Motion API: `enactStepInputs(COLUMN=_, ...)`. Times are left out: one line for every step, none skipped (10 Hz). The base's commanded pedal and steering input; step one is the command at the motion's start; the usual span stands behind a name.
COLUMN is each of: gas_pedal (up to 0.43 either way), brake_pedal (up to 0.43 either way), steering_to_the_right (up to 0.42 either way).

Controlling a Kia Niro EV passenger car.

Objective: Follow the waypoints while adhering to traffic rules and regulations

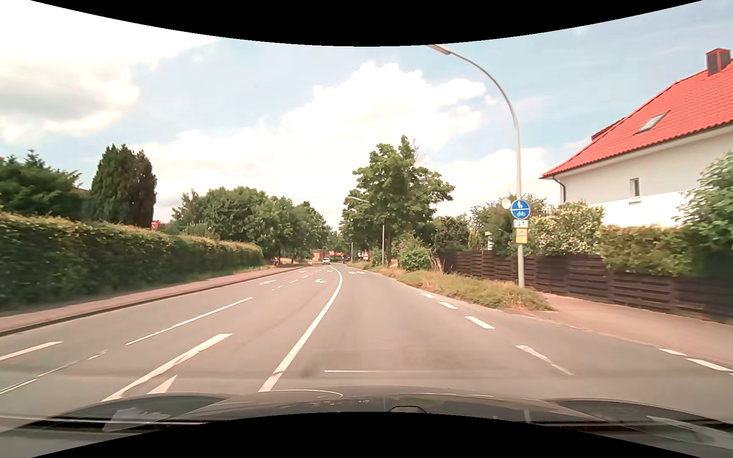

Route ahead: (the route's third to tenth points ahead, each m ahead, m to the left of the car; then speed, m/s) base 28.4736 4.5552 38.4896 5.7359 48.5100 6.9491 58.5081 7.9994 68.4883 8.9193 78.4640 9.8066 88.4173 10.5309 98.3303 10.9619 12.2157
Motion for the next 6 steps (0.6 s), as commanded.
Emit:
enactStepInputs(gas_pedal=0.157, brake_pedal=0.000, steering_to_the_right=-0.011)
enactStepInputs(gas_pedal=0.157, brake_pedal=0.000, steering_to_the_right=-0.011)
enactStepInputs(gas_pedal=0.157, brake_pedal=0.000, steering_to_the_right=-0.011)
enactStepInputs(gas_pedal=0.157, brake_pedal=0.000, steering_to_the_right=-0.014)
enactStepInputs(gas_pedal=0.157, brake_pedal=0.000, steering_to_the_right=-0.019)
enactStepInputs(gas_pedal=0.157, brake_pedal=0.000, steering_to_the_right=-0.019)
